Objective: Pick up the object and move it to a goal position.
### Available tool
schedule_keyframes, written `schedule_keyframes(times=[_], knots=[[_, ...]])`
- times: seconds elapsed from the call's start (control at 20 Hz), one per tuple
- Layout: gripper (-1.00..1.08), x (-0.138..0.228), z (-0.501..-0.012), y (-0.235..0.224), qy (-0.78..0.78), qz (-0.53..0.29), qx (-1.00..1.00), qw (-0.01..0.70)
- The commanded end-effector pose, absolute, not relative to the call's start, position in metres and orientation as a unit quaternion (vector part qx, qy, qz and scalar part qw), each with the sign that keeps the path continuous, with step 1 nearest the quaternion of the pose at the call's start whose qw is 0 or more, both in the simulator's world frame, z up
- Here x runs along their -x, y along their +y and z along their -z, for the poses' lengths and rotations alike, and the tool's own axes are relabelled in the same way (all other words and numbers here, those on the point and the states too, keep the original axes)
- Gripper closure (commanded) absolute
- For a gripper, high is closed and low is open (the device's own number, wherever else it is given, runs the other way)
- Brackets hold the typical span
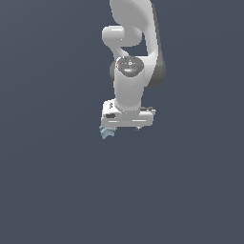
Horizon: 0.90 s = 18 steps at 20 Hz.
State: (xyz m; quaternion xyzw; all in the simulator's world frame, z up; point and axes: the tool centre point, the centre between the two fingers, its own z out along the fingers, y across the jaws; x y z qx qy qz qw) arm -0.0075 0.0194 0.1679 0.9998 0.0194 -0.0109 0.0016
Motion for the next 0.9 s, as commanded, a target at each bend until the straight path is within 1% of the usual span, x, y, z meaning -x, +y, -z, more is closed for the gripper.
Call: schedule_keyframes(times=[0.0,0.55,0.85], knots=[[-0.92,0.0075,-0.1679,0.0194,0.019,0.011,-1.000,0.002],[-0.92,0.0121,-0.1712,0.0139,0.030,0.014,-0.999,0.007],[-0.92,0.0141,-0.1684,0.0110,0.012,0.013,-1.000,0.006]])
